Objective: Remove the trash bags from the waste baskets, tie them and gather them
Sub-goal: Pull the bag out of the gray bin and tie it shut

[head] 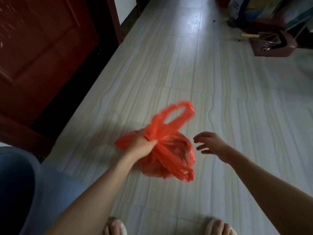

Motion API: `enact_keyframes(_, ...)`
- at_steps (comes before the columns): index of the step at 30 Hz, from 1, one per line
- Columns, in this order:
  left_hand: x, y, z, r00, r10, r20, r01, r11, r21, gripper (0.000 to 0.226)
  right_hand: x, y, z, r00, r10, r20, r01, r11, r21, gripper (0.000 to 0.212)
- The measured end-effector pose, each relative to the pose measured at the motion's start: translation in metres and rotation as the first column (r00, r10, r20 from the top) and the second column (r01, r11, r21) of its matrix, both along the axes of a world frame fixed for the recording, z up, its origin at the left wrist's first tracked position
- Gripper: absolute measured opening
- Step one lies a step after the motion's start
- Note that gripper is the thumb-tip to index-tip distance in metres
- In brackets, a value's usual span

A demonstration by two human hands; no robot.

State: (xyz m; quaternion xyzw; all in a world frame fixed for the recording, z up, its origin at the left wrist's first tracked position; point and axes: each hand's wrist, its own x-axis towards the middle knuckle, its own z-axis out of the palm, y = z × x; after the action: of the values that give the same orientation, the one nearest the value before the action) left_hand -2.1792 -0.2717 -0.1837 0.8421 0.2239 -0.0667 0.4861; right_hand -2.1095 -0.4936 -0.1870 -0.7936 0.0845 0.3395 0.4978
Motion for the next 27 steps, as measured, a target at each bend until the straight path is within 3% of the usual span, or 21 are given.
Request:
enact_keyframes(2,-0.006,-0.004,0.001,0.951,-0.303,0.065,0.273,0.918,0.288,0.008,0.002,0.004,0.002,0.998,-0.063,-0.025,0.067,0.979,0.194,0.021)
enact_keyframes(5,-0.014,-0.017,0.003,0.743,-0.659,0.117,0.484,0.65,0.586,0.003,0.004,0.014,0.011,0.979,0.016,-0.203,0.069,0.913,0.402,0.022)
enact_keyframes(7,-0.018,-0.023,0.0,0.667,-0.74,0.088,0.493,0.526,0.693,0.004,0.002,0.023,0.015,0.967,0.124,-0.225,-0.019,0.907,0.42,0.022)
enact_keyframes(9,-0.02,-0.025,-0.004,0.67,-0.742,0.019,0.515,0.484,0.708,0.012,-0.003,0.03,0.015,0.959,0.219,-0.179,-0.141,0.919,0.369,0.023)
enact_keyframes(13,-0.023,-0.021,-0.009,0.683,-0.73,-0.034,0.57,0.503,0.65,0.02,-0.009,0.04,0.013,0.949,0.313,-0.044,-0.301,0.937,0.175,0.038)
enact_keyframes(17,-0.026,-0.014,-0.008,0.756,-0.652,0.061,0.524,0.658,0.54,0.033,-0.01,0.045,0.013,0.833,0.522,0.184,-0.516,0.852,-0.086,0.036)
enact_keyframes(19,-0.024,-0.011,-0.006,0.791,-0.602,0.105,0.493,0.73,0.474,0.036,-0.013,0.045,0.008,0.805,0.557,0.206,-0.544,0.831,-0.121,0.03)
enact_keyframes(21,-0.024,-0.011,-0.006,0.802,-0.587,0.111,0.48,0.743,0.466,0.032,-0.015,0.044,0.005,0.844,0.514,0.153,-0.51,0.858,-0.066,0.025)
enact_keyframes(24,-0.023,-0.015,-0.006,0.808,-0.571,0.143,0.457,0.762,0.459,0.028,-0.019,0.039,0.0,0.922,0.385,-0.048,-0.381,0.922,0.076,0.026)
enact_keyframes(27,-0.014,-0.024,0.003,0.89,-0.362,0.276,0.338,0.932,0.133,0.023,-0.023,0.033,-0.008,0.914,0.332,-0.235,-0.256,0.918,0.302,0.026)
